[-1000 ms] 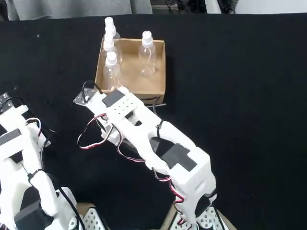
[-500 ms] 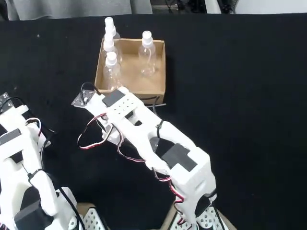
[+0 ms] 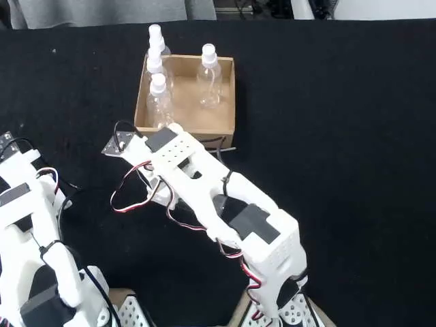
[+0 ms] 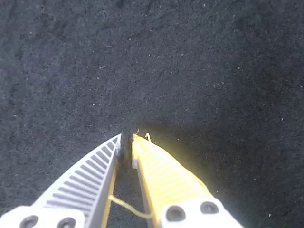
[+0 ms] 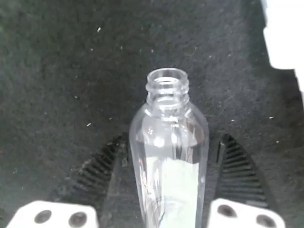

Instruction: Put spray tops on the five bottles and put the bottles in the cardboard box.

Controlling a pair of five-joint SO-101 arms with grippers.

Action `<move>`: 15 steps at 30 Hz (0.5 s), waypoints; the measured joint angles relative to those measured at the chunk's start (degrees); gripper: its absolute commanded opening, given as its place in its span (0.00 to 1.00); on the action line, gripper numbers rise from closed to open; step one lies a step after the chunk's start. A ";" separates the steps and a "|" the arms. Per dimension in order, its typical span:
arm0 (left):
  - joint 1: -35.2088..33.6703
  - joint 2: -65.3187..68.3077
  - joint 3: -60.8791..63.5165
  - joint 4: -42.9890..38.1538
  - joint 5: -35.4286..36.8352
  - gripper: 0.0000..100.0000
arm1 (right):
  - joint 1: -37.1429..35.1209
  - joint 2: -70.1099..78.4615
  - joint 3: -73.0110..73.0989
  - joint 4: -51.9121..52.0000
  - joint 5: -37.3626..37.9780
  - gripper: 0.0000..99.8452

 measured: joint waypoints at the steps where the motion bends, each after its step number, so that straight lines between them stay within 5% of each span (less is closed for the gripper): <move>1: 0.00 0.00 0.00 0.00 0.00 0.03 | 0.00 0.00 0.00 0.00 0.00 0.26; 7: 0.00 0.00 0.00 0.00 0.00 0.03 | 0.00 1.67 0.09 0.00 0.18 0.25; 12: 0.00 0.00 0.00 0.00 0.00 0.03 | 0.00 4.04 0.09 0.00 0.18 0.07; 15: 0.00 0.00 0.00 0.00 0.00 0.03 | 0.09 4.04 0.09 0.00 0.18 0.07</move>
